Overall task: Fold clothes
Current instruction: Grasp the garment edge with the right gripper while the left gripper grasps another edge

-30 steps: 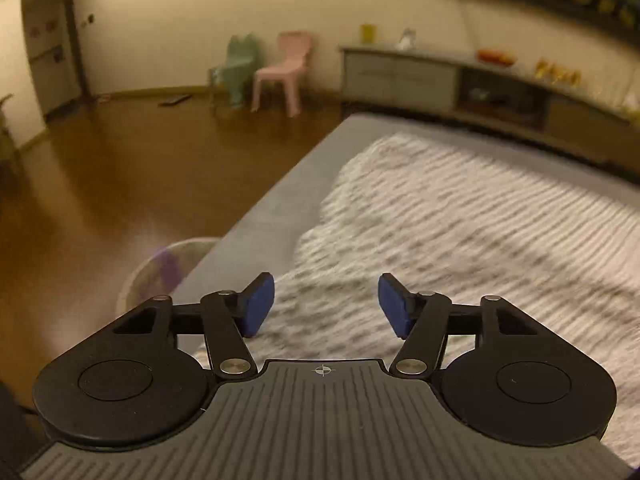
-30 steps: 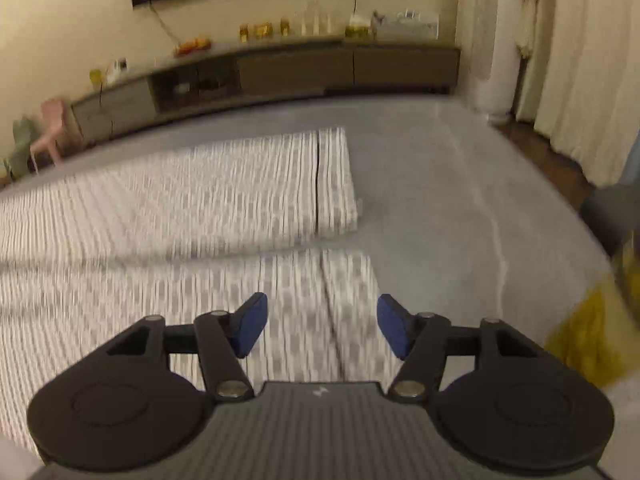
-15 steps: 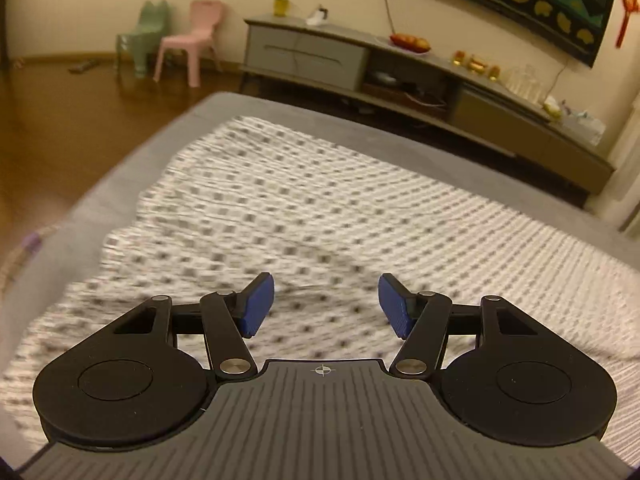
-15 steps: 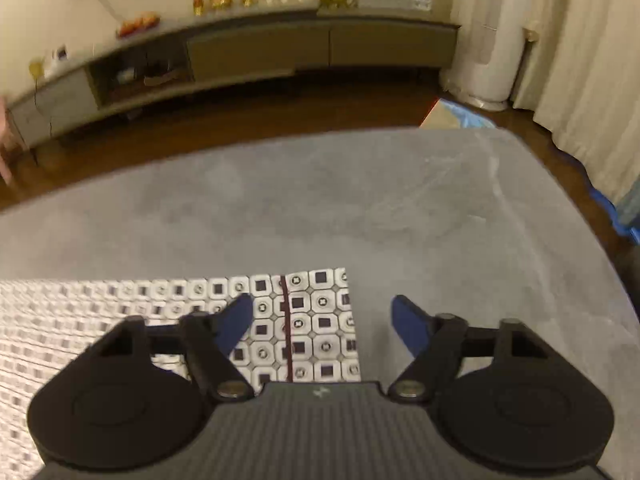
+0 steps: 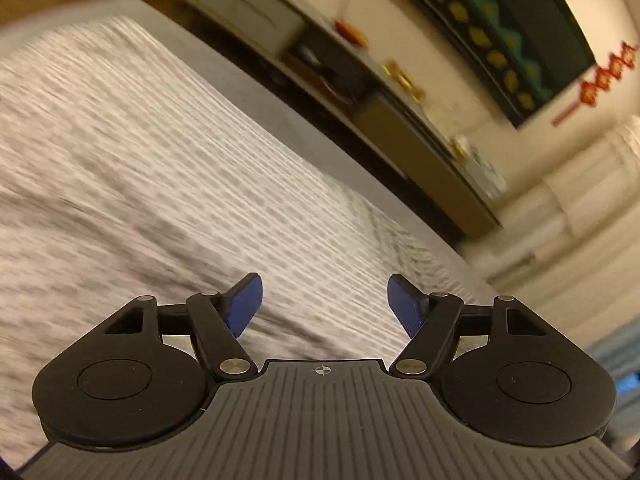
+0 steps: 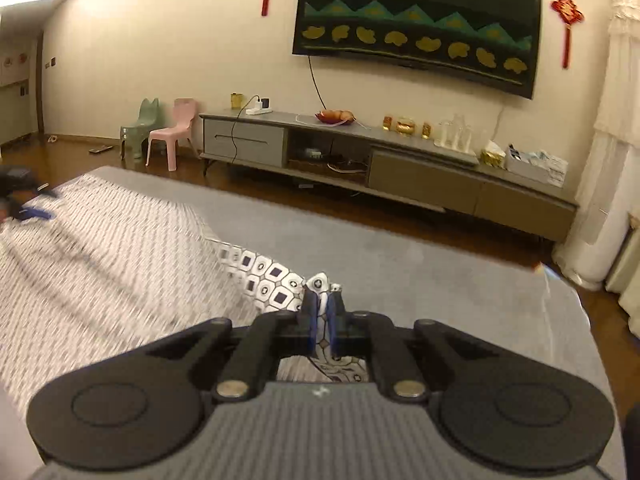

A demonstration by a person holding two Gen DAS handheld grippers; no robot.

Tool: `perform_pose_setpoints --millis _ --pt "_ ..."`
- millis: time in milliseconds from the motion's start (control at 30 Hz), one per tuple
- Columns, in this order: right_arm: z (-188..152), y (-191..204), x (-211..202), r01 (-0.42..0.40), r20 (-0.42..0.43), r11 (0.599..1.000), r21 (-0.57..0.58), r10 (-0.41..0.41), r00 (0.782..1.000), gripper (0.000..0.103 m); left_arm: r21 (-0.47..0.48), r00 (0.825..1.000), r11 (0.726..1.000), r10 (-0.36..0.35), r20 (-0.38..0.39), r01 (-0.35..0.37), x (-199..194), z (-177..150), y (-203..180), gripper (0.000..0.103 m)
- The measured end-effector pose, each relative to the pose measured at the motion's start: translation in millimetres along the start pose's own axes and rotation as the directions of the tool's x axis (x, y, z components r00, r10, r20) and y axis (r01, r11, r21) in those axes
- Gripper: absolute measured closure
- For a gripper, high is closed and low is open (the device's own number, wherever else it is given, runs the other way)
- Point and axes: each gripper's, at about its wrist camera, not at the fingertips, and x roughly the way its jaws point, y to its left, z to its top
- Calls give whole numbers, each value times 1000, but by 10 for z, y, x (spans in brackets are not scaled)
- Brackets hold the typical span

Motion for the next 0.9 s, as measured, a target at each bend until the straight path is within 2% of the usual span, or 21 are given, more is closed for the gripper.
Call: perform_pose_setpoints --millis 100,200,400,667,733,800,833,867,900 --pt "-283 -3 -115 25 -40 998 53 -22 999 97 -18 999 1000 4 -33 -5 398 -49 -247 46" --pt "-349 12 -273 33 -17 998 46 -33 999 97 -39 999 999 28 -35 -29 638 -50 -384 46" --pt "-340 -115 -556 39 4 992 119 -40 999 97 -116 999 992 47 -14 -49 635 10 -191 44" --pt "-303 -278 -539 28 14 988 153 -30 999 97 -218 997 973 76 11 -72 632 91 66 43" --pt "-330 -285 -576 8 22 990 138 -11 1000 97 -202 997 977 72 16 -67 592 129 21 44" --pt "-357 -286 -598 -8 24 994 105 5 1000 97 -186 997 980 68 21 -63 552 167 -24 50" --pt "-371 -285 -608 -15 25 996 88 13 1000 97 -179 998 982 65 23 -60 532 186 -47 65" --pt "-384 -285 -619 -22 25 997 71 21 999 97 -171 998 984 63 26 -58 513 205 -69 96" --pt "-391 -278 -616 -21 22 998 56 20 1000 97 -163 998 985 61 28 -56 493 224 -92 103"
